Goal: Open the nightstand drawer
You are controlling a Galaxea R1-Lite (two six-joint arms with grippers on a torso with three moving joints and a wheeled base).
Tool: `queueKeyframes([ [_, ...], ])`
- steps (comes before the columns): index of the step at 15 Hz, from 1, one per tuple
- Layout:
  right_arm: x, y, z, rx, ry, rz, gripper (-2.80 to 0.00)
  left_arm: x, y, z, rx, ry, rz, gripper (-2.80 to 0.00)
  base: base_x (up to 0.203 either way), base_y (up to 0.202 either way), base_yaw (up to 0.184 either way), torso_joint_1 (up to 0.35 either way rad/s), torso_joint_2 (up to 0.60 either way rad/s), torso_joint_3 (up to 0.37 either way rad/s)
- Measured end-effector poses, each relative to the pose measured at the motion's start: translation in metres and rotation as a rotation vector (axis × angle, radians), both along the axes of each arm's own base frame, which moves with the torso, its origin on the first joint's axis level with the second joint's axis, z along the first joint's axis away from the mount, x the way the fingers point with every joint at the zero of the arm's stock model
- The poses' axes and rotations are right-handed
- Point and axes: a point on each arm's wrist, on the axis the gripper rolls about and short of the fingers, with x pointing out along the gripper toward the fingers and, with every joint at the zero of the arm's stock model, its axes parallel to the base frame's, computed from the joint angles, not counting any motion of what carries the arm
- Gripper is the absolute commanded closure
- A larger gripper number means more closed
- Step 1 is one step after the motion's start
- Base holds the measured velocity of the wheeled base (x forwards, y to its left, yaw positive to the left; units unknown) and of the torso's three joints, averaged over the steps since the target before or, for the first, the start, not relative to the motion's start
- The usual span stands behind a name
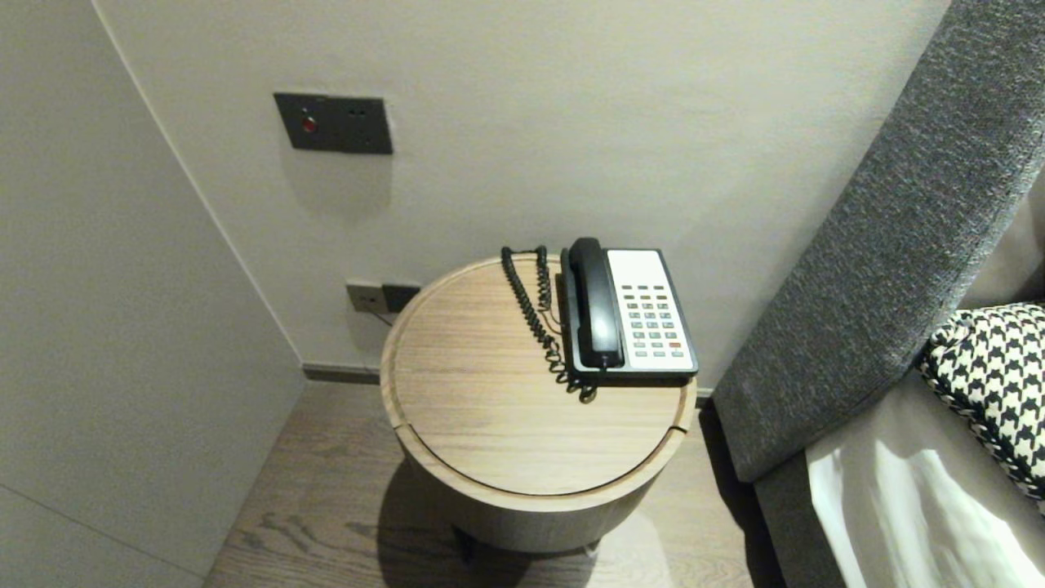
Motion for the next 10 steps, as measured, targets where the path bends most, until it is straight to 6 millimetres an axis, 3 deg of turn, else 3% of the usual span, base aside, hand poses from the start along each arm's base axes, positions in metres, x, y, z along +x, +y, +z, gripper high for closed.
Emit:
queueKeyframes([
  [5,-0.021,0.002,0.044,-0.001,0.023,0.077,0.0,0.0,0.0,0.0,0.0,0.0,0.0,0.0,0.0,0.0,0.0,0.0,0.0,0.0],
  [10,-0.01,0.002,0.107,0.031,0.059,0.157,0.0,0.0,0.0,0.0,0.0,0.0,0.001,0.0,0.0,0.0,0.0,0.0,0.0,0.0],
])
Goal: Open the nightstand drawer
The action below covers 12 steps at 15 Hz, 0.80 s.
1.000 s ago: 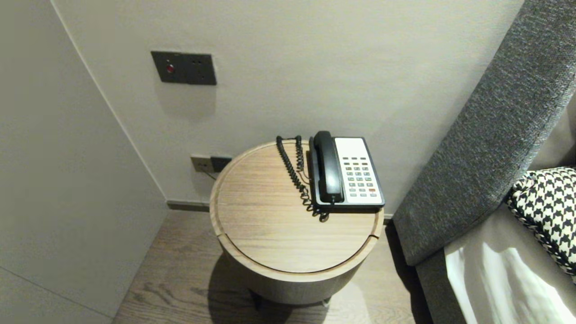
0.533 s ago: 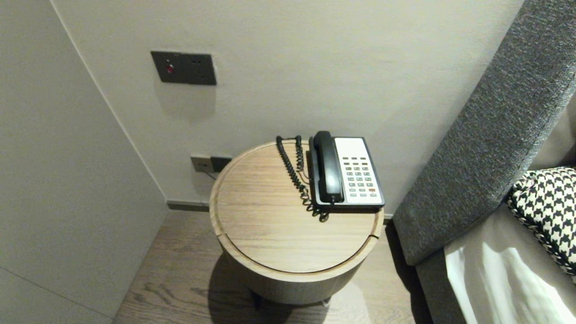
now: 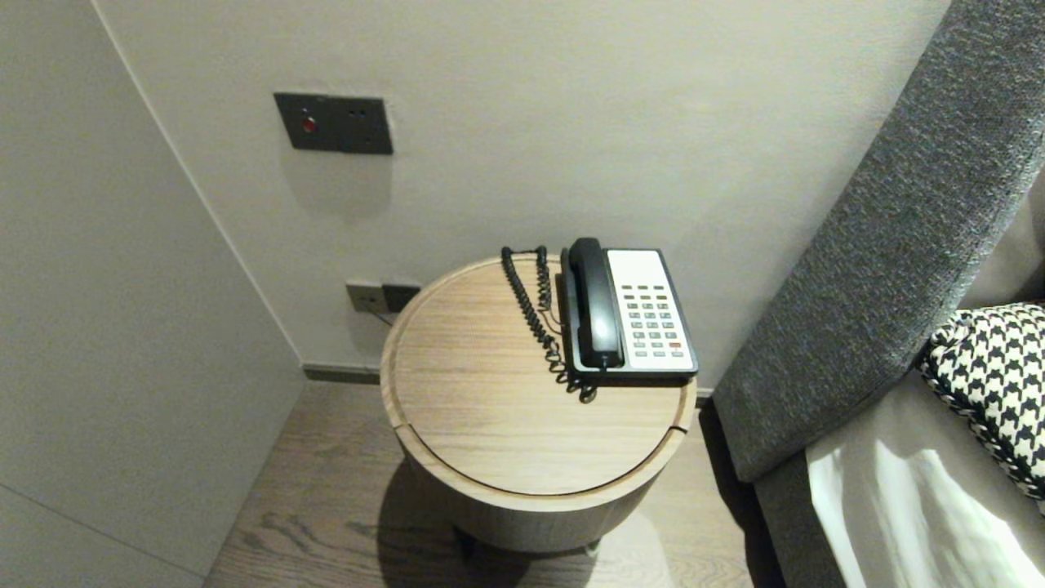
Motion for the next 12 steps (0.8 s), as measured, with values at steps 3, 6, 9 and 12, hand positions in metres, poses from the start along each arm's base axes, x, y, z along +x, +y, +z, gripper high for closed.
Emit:
queueKeyframes([
  [3,0.027,0.001,0.034,0.063,0.09,0.06,0.0,0.0,0.0,0.0,0.0,0.0,0.0,0.0,0.0,0.0,0.0,0.0,0.0,0.0],
  [6,0.064,0.004,0.062,0.173,0.203,0.13,0.0,0.0,0.0,0.0,0.0,0.0,0.0,0.0,0.0,0.0,0.0,0.0,0.0,0.0],
  [9,0.102,0.015,0.084,0.365,0.354,0.244,0.0,0.0,0.0,0.0,0.0,0.0,0.0,0.0,0.0,0.0,0.0,0.0,0.0,0.0],
  [12,0.138,0.033,0.085,0.452,0.534,0.329,0.0,0.0,0.0,0.0,-0.001,0.0,-0.001,0.0,0.0,0.0,0.0,0.0,0.0,0.0],
])
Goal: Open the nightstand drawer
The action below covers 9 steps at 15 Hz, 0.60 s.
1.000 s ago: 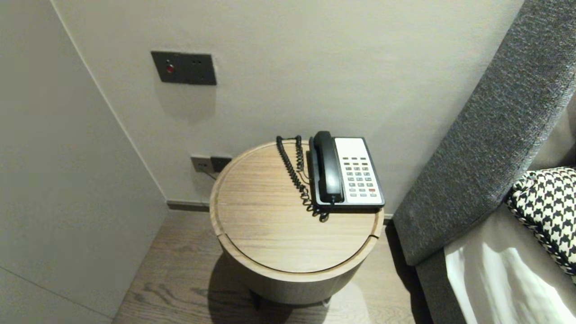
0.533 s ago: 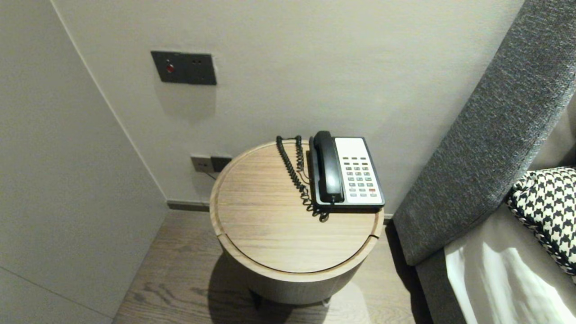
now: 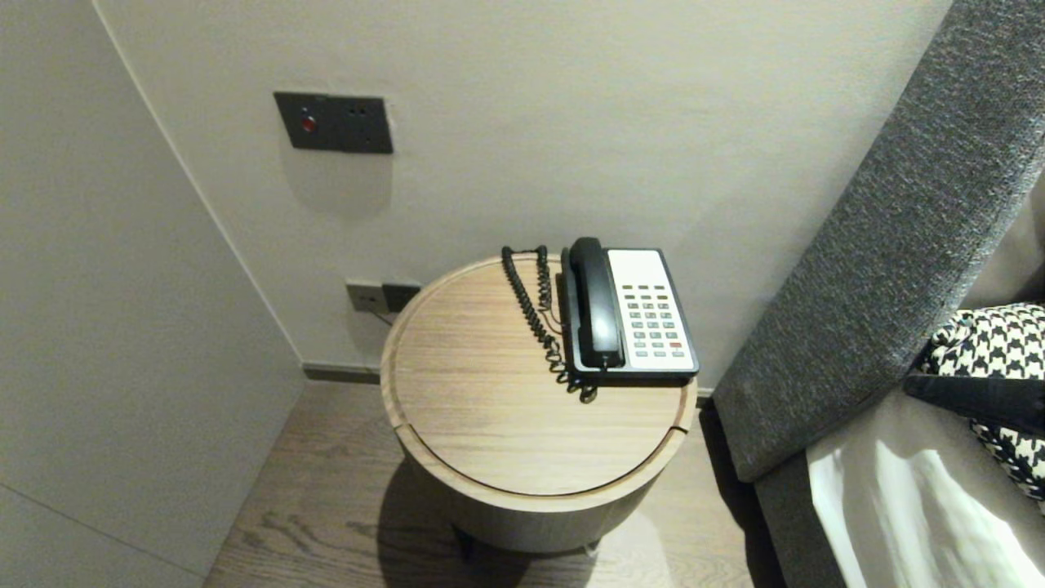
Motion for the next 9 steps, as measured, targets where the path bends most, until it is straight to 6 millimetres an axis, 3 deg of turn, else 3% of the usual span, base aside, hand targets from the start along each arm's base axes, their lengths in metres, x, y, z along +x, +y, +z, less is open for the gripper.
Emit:
queueKeyframes([
  [6,0.051,0.037,-0.033,0.069,0.332,0.247,0.0,0.0,0.0,0.0,0.001,0.0,0.0,0.0,0.0,0.0,0.0,0.0,0.0,0.0],
  [9,0.072,0.047,-0.053,0.051,0.428,0.269,0.0,0.0,0.0,0.0,0.0,0.001,0.0,0.0,0.0,0.0,0.0,0.0,0.0,0.0],
])
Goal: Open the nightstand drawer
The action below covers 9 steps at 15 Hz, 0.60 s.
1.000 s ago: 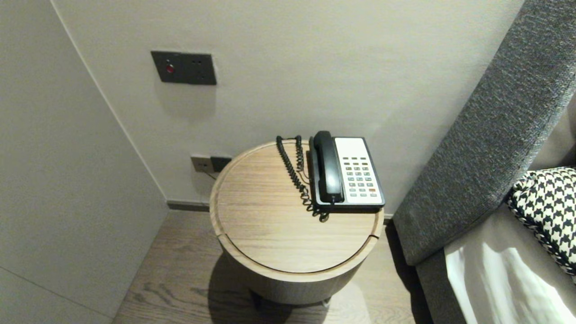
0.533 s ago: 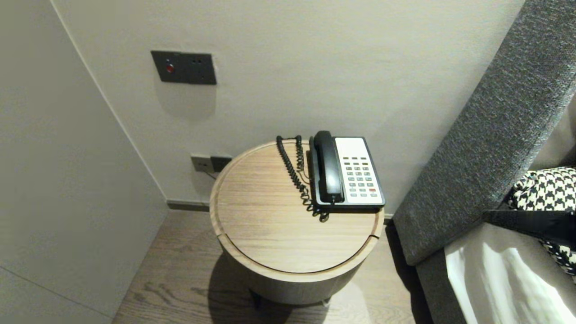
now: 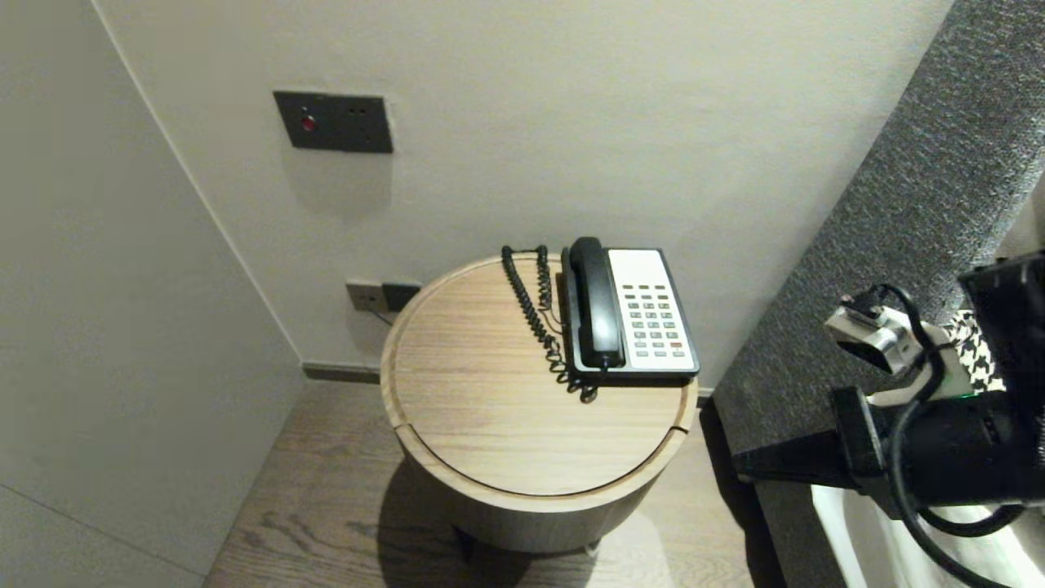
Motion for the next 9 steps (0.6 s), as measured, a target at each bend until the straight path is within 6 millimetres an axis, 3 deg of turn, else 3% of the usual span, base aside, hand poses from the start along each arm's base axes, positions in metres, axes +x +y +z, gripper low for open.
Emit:
queueKeyframes([
  [9,0.048,0.032,-0.033,-0.041,-0.044,0.002,0.0,0.0,0.0,0.0,0.0,0.0,0.0,0.0,0.0,0.0,0.0,0.0,0.0,0.0],
])
